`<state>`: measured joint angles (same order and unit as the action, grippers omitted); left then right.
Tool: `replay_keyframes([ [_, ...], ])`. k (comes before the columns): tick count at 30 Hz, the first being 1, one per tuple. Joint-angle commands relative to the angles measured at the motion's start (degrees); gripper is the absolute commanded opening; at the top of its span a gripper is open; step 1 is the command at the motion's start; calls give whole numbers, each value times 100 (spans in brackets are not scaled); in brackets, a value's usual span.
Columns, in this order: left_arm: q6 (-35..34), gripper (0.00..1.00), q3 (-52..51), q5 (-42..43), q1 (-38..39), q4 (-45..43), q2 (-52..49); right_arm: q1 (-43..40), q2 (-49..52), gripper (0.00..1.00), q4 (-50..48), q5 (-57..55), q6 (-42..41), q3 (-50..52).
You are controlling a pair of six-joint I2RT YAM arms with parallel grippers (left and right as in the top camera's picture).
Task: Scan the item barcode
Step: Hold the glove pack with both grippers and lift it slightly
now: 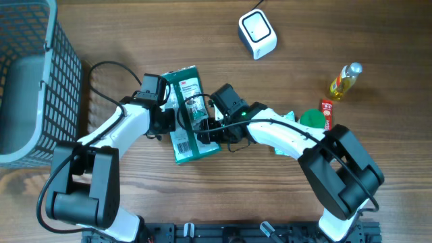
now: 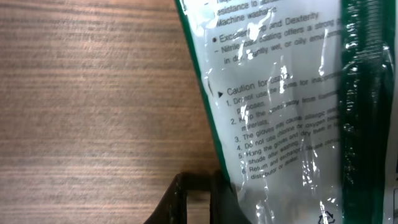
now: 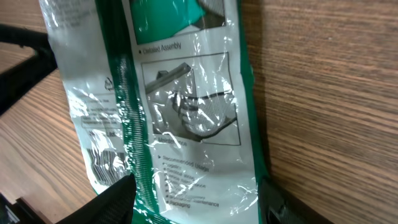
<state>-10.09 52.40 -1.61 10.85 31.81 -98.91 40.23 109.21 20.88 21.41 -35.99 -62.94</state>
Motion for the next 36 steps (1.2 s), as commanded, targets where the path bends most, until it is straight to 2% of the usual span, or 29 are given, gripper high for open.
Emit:
replay_keyframes([
  [1, 68, 8, -92, 199, 50, -118, -229, 9, 149, 62, 59, 138, -11, 83],
  [3, 68, 9, -92, 199, 50, -116, -229, 9, 149, 59, 337, 369, -17, 83],
  [7, 68, 9, -92, 199, 50, -118, -229, 9, 149, 60, 765, 719, 0, 83],
  [11, 68, 9, -92, 199, 50, -116, -229, -122, 109, 72, 903, 876, 7, -63],
  [15, 68, 9, -92, 201, 50, -107, -229, -549, -260, 78, 1113, 1355, 437, -402],
  [20, 120, 8, -85, 658, 50, -72, -219, -1099, -398, 78, 1425, 992, 678, -407],
  [23, 267, 7, -50, 946, 50, -70, -85, -1128, -337, 78, 1473, 861, 896, -407],
  [36, 330, 9, 15, 1320, -151, 184, 297, -1128, -258, 78, 1432, 688, 905, -398],
])
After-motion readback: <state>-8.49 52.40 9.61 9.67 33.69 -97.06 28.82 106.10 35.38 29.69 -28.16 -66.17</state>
